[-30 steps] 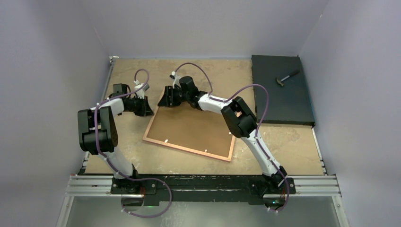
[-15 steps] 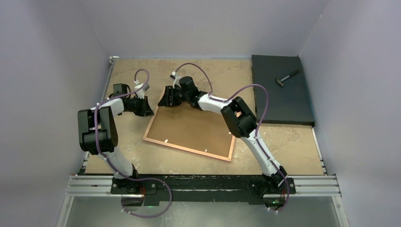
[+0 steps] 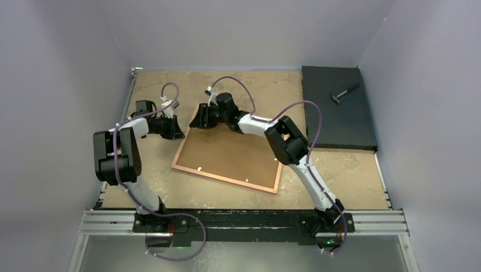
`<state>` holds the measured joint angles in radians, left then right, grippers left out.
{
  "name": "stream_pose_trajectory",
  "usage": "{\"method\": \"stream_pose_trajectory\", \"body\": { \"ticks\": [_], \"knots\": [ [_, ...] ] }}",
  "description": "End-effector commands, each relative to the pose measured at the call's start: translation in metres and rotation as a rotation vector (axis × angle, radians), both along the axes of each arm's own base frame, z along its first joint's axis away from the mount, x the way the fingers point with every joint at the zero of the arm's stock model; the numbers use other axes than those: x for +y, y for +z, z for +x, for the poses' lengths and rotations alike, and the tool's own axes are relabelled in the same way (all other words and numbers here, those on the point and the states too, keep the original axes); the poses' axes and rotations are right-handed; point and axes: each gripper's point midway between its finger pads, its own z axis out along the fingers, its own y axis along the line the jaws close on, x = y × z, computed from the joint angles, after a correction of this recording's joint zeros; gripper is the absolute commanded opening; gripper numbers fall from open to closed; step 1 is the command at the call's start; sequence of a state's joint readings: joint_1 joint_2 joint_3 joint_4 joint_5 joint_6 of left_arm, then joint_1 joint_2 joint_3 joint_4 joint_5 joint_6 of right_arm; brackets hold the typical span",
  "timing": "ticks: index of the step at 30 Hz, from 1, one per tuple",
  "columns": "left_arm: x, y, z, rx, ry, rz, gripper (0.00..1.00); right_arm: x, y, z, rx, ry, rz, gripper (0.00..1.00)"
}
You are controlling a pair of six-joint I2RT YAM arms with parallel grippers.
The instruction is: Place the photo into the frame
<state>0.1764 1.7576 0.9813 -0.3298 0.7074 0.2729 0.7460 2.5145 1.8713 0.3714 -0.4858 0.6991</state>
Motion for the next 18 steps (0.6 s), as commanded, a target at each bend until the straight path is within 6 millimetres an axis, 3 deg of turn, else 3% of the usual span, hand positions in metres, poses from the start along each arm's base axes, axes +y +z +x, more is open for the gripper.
{"method": "stream_pose_trajectory", "body": {
  "ticks": [1, 18],
  "knots": [
    [-0.0044, -0.026, -0.0318, 0.125, -0.028, 0.017, 0.0, 0.0156, 0.003, -0.02, 0.015, 0.089, 0.009, 0.55],
    [-0.0061, -0.0272, -0.0338, 0.131, -0.034, 0.006, 0.0, 0.0161, -0.0005, -0.0168, 0.0, 0.094, -0.003, 0.54]
  ]
}}
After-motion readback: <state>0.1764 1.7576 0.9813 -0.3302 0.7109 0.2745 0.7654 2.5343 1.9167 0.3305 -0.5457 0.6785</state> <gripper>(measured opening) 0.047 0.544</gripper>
